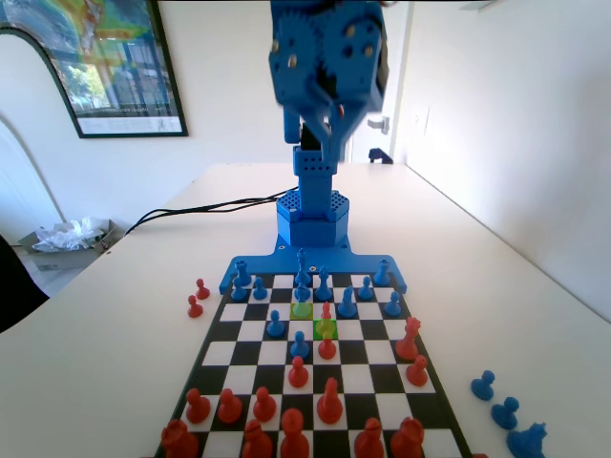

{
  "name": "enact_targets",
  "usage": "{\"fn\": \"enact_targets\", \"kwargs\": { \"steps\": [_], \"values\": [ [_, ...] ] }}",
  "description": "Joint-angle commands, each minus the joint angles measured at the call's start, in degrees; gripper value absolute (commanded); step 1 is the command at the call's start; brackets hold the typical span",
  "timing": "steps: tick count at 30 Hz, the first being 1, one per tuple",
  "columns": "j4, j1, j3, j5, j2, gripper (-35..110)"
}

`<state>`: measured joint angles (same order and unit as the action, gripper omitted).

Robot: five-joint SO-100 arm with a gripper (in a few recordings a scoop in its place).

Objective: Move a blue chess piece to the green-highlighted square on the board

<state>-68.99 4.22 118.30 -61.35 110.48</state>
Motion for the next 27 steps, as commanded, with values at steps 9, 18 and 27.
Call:
{"fn": "enact_targets", "kwargs": {
  "steps": [9,18,27],
  "values": [
    [10.20,1.58,6.86,-0.70,-5.45,9],
    [16.26,1.76,8.79,-2.02,-10.63,10],
    [18.63,0.79,6.42,-3.16,-16.26,10]
  ]
}}
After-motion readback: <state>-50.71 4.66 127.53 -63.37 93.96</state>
